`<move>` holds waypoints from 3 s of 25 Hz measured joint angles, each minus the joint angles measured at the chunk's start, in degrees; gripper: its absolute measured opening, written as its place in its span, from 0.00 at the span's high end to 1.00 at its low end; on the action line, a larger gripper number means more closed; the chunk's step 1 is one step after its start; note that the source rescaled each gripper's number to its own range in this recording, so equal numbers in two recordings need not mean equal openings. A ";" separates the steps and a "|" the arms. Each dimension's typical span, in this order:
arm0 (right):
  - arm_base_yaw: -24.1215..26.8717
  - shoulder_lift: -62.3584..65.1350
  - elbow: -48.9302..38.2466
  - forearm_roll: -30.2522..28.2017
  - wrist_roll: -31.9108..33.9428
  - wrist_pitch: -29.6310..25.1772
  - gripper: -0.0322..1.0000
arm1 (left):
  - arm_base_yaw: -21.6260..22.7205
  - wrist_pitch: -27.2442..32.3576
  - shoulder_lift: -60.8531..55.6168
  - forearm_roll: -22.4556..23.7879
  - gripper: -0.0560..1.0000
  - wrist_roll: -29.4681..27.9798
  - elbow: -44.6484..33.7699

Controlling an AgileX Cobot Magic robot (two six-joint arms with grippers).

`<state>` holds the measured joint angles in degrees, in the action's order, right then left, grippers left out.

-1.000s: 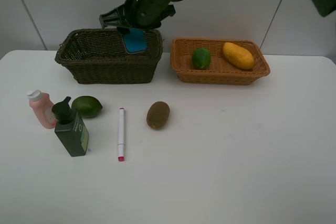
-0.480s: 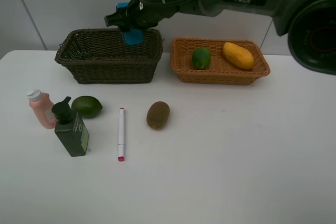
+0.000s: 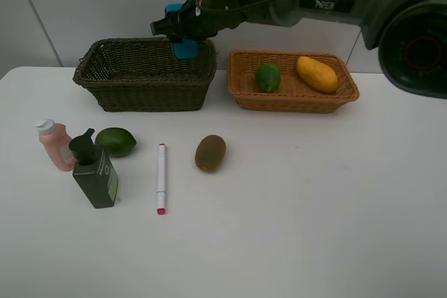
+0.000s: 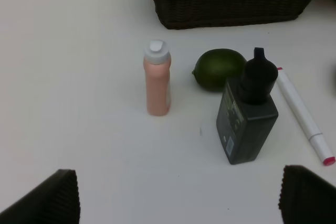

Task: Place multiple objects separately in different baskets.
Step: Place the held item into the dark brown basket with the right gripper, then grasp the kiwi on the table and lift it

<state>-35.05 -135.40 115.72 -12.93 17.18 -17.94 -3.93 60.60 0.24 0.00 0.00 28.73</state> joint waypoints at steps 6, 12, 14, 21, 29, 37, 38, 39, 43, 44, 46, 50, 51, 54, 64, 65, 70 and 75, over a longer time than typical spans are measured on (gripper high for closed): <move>0.07 0.00 0.00 0.00 0.00 0.39 0.97 | 0.00 0.00 0.00 0.00 0.00 0.00 0.00; 0.07 0.00 0.00 -2.70 0.00 0.39 0.15 | 0.00 0.00 0.00 0.00 0.00 0.00 0.00; 0.07 0.00 0.00 -2.99 0.00 0.39 0.05 | 0.00 0.00 0.00 0.00 0.00 0.00 0.00; 0.02 0.33 0.00 -4.48 0.00 -0.50 0.00 | 0.00 0.00 0.00 0.00 0.00 0.00 0.00; -1.42 4.97 -1.14 -4.42 0.00 -4.82 0.00 | 0.00 0.00 0.00 0.00 0.00 0.00 0.00; -1.42 17.08 -19.01 -5.99 10.91 -4.77 0.00 | 0.00 0.00 0.00 0.00 0.00 0.00 0.00; -1.42 18.83 -21.05 -7.32 13.55 -5.13 0.00 | 0.00 0.00 0.00 0.00 0.00 0.00 0.00; -1.49 20.22 -23.44 -8.92 16.33 -5.67 0.00 | 0.00 0.00 0.00 0.00 0.00 0.00 0.00; -3.00 25.07 -30.15 -15.98 27.00 -11.36 0.00 | 0.00 0.00 0.00 0.00 0.00 0.00 0.00; -3.84 25.78 -30.87 -17.06 29.78 -13.54 0.00 | 0.00 0.00 0.00 0.00 0.00 0.00 0.00; -5.56 26.48 -31.26 -18.43 34.66 -19.19 0.00 | 0.00 0.00 0.00 0.00 0.00 0.00 0.00; -8.44 26.61 -31.26 -16.33 41.02 -26.44 0.00 | 0.00 0.00 0.00 0.00 0.00 0.00 0.00; -8.80 26.61 -31.26 -14.86 41.83 -27.24 0.00 | 0.00 0.00 0.00 0.00 0.00 0.00 0.00; -8.98 26.37 -31.26 -9.04 42.94 -28.79 0.00 | 0.00 0.00 0.00 0.00 0.00 0.00 0.00; -9.22 18.34 -31.33 -1.06 43.26 -26.74 0.00 | 0.00 0.00 0.00 0.00 0.00 0.00 0.00; -9.22 17.78 -31.33 -0.30 43.26 -26.22 0.00 | 0.00 0.00 0.00 0.00 0.00 0.00 0.00; -9.22 15.03 -31.33 2.06 43.26 -24.94 0.00 | 0.00 0.00 0.00 0.00 0.00 0.00 0.00; -9.22 12.90 -31.33 2.77 43.26 -24.65 0.00 | 0.00 0.00 0.00 0.00 0.00 0.00 0.00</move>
<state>-44.27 -122.50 84.40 -10.16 60.44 -42.59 -3.93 60.60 0.24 0.00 0.00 28.73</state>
